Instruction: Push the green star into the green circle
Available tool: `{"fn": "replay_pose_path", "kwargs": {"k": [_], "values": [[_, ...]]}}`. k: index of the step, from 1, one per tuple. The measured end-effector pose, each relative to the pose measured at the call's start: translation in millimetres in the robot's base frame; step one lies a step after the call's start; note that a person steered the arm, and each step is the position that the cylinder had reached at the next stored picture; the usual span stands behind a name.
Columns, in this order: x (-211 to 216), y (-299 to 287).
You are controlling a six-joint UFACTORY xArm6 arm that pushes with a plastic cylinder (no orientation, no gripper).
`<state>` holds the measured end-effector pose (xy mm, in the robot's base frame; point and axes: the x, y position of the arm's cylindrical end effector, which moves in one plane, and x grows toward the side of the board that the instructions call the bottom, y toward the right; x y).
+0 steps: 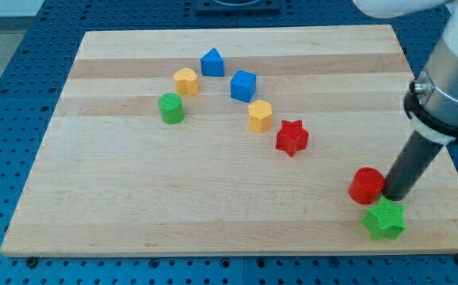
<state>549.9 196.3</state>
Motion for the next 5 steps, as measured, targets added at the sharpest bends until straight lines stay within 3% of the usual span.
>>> {"fn": "replay_pose_path", "kwargs": {"k": [2,5], "values": [[37.8,40.7],[41.4,-6.2]]}}
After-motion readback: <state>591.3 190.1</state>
